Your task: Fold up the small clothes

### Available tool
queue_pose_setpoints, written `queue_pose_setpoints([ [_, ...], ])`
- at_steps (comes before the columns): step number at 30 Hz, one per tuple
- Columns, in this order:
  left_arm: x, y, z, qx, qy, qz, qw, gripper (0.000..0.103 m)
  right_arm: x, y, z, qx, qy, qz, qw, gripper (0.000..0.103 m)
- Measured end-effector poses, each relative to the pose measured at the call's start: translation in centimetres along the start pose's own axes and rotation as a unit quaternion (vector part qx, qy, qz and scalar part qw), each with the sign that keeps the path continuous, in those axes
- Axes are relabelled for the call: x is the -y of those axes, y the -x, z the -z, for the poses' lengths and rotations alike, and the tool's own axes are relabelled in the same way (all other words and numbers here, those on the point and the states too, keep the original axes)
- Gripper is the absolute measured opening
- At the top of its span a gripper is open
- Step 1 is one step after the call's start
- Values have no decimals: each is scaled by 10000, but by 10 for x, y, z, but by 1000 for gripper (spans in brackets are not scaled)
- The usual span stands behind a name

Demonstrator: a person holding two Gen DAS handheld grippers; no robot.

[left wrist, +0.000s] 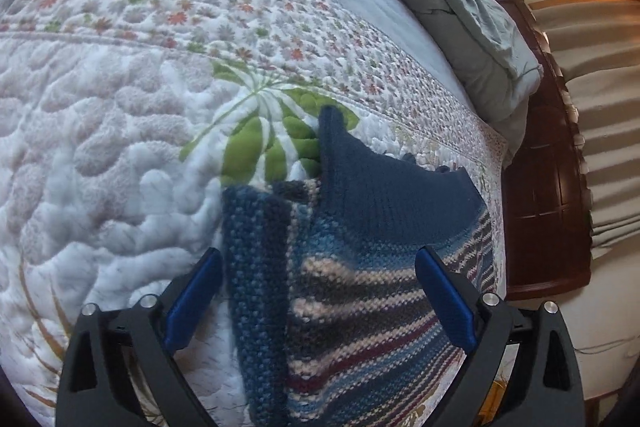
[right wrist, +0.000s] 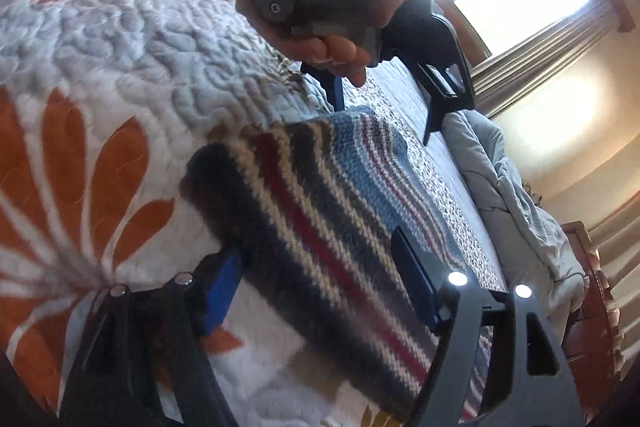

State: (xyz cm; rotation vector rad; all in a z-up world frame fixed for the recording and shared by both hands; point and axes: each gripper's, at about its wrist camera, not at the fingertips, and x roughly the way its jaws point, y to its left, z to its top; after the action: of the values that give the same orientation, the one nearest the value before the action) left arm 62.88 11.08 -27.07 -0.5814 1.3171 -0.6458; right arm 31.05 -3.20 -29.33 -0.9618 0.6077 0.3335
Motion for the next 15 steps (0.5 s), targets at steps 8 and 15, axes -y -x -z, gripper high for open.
queue_pose_setpoints([
  [8, -11, -3, 7, -180, -79, 8, 9998, 73, -1, 3, 7, 24, -133, 77, 9999, 73],
  [15, -17, 2, 8, -211, -61, -290, 9993, 33, 11, -19, -6, -49, -415, -158, 9990, 49],
])
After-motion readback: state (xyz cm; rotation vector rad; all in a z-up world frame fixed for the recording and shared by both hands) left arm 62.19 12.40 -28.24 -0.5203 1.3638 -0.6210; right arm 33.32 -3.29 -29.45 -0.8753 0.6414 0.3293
